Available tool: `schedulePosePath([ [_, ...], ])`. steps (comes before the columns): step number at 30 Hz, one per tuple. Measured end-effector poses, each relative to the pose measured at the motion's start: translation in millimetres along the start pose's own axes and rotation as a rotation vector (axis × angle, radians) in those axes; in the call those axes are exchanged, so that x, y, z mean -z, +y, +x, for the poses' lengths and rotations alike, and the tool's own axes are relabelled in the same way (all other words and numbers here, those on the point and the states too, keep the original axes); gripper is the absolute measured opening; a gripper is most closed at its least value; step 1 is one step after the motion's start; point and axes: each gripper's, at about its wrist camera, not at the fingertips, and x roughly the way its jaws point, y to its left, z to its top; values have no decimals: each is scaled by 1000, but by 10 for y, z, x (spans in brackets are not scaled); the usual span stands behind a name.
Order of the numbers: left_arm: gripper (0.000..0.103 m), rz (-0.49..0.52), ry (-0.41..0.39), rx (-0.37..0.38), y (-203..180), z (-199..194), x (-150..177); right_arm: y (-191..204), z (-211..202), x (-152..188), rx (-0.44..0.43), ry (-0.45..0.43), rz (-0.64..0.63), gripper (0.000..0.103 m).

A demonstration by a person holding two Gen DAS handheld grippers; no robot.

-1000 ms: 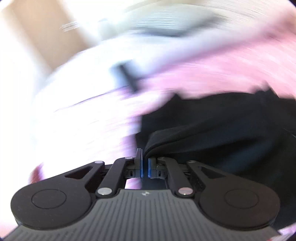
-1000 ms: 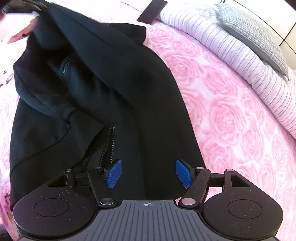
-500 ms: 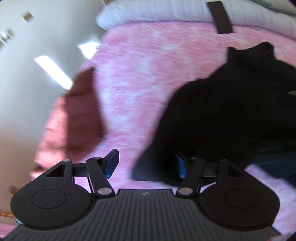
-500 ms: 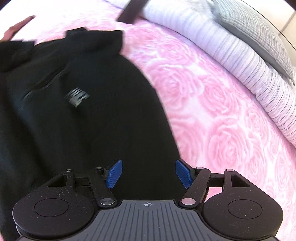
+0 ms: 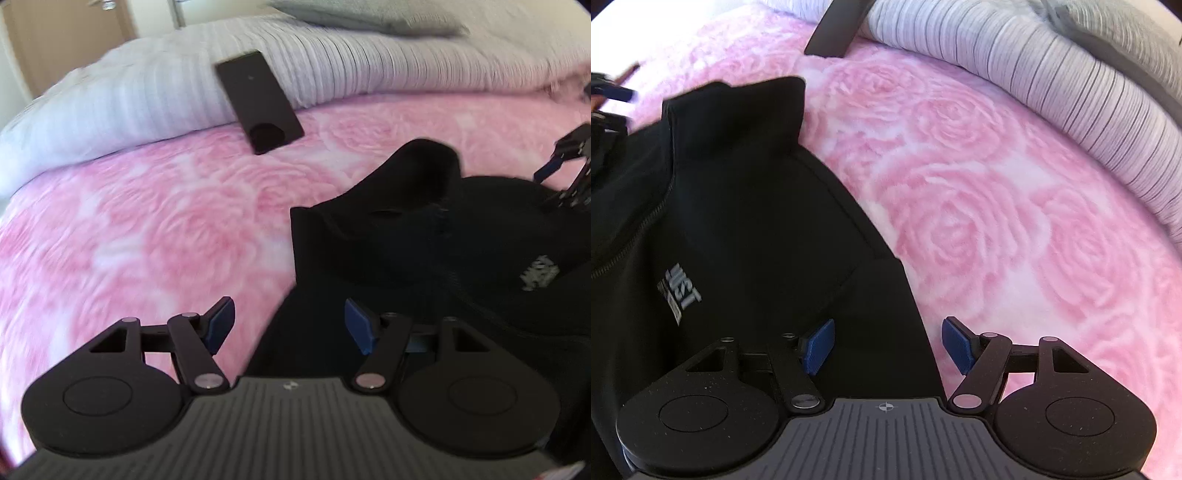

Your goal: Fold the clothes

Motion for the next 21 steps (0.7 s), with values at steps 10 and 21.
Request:
schedulePosePath([
  [10, 19, 106, 113, 161, -76, 614, -327, -266, -97, 56, -104, -42, 158, 2],
  [21, 8, 201, -130, 240, -1019, -185, -1269, -428, -1631, 474, 168, -164, 156, 1],
])
